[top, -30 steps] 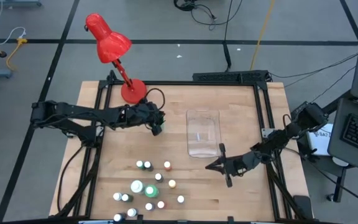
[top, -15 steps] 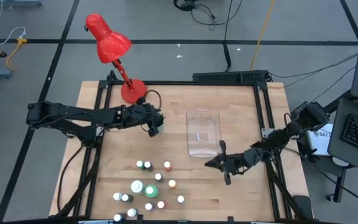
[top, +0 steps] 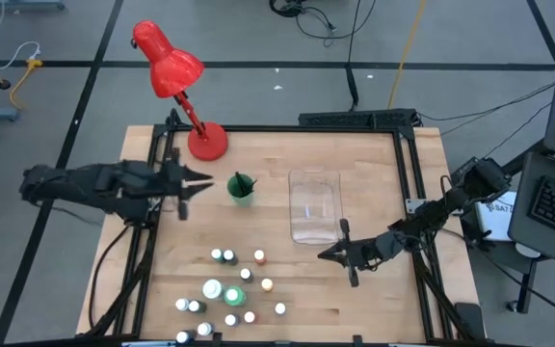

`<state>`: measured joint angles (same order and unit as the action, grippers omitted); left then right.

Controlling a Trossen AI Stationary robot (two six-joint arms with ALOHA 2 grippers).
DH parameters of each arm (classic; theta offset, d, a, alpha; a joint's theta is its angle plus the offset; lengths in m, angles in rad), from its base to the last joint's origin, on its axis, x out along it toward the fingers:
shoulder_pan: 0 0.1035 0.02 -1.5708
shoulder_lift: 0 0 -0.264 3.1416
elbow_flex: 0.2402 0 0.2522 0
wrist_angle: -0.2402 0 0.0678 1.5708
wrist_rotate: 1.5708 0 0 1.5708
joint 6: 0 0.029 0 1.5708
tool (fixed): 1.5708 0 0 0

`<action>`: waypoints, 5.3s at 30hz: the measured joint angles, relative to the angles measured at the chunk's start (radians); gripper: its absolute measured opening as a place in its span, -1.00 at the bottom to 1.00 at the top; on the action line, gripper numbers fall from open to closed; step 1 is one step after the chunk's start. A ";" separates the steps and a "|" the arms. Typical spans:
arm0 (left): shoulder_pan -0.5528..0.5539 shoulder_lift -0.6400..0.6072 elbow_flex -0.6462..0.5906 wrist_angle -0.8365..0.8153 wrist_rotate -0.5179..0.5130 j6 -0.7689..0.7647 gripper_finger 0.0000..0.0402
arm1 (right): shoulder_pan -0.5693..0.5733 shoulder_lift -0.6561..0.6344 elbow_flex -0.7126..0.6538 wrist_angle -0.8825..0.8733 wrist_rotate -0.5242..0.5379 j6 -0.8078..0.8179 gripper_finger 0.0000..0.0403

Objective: Pick & Place Paint Supplies
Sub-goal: Put the large white paint bottle into the transparent bin

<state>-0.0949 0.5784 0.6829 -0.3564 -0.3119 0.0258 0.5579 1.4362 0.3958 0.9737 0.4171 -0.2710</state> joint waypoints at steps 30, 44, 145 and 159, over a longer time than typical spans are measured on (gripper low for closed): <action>-0.011 -0.219 -0.604 0.573 0.052 -0.011 -0.96 | -0.062 0.000 0.001 -0.030 0.001 -0.030 -0.98; -0.101 -0.214 -0.496 0.604 0.514 -0.054 -0.99 | -0.077 0.000 0.000 -0.043 -0.002 0.023 -0.98; -0.713 0.927 0.698 -0.701 0.079 -0.492 -0.50 | 0.018 -0.025 0.000 -0.014 0.000 -0.097 -0.98; -0.663 0.840 1.128 -0.882 -0.247 -0.426 -0.50 | 0.018 -0.025 0.000 -0.015 0.000 -0.025 -0.98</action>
<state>-0.7580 1.4181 1.8111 -1.2389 -0.5591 -0.3998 0.5755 1.4117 0.3962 0.9585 0.4175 -0.2957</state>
